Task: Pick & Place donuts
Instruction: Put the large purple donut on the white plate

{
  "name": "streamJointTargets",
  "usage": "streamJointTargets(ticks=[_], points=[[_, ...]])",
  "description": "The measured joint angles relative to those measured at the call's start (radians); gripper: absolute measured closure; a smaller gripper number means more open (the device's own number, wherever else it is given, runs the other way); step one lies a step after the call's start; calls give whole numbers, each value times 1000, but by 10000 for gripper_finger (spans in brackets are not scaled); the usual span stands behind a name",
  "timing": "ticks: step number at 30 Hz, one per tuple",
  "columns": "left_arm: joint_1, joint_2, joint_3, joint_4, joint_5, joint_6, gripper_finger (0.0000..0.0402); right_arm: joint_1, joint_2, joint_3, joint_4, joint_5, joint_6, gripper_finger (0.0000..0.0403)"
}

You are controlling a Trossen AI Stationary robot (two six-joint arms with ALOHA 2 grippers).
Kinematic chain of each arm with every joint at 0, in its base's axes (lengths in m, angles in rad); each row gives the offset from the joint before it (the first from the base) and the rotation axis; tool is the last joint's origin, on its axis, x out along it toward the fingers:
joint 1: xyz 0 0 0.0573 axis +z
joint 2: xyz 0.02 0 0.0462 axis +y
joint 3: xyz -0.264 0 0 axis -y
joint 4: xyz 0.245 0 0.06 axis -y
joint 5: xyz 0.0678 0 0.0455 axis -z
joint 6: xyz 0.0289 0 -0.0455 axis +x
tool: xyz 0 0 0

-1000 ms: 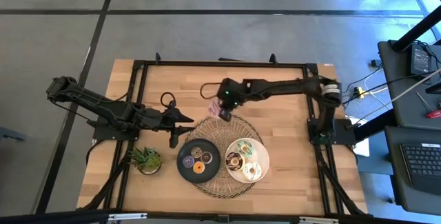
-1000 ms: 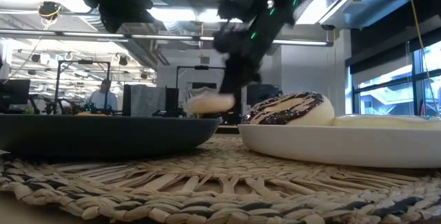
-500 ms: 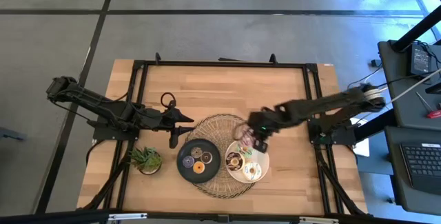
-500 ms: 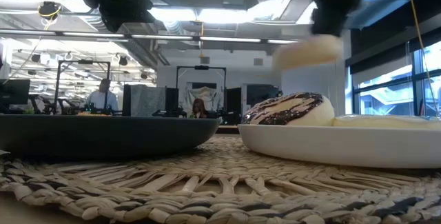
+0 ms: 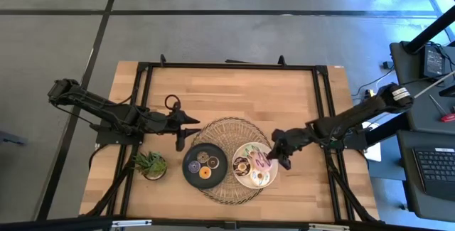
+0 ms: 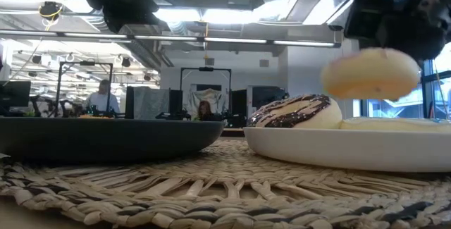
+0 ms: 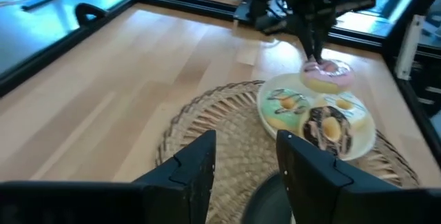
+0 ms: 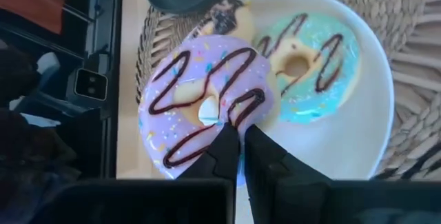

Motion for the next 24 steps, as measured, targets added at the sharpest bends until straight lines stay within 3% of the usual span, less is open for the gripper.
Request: streamJointTargets(ticks=[7, 24], points=[[1, 0, 0, 0, -41, -1, 249, 10, 0, -95, 112, 4, 25, 386], [0, 0, 0, 0, -41, -2, 250, 31, 8, -99, 48, 39, 2, 386]])
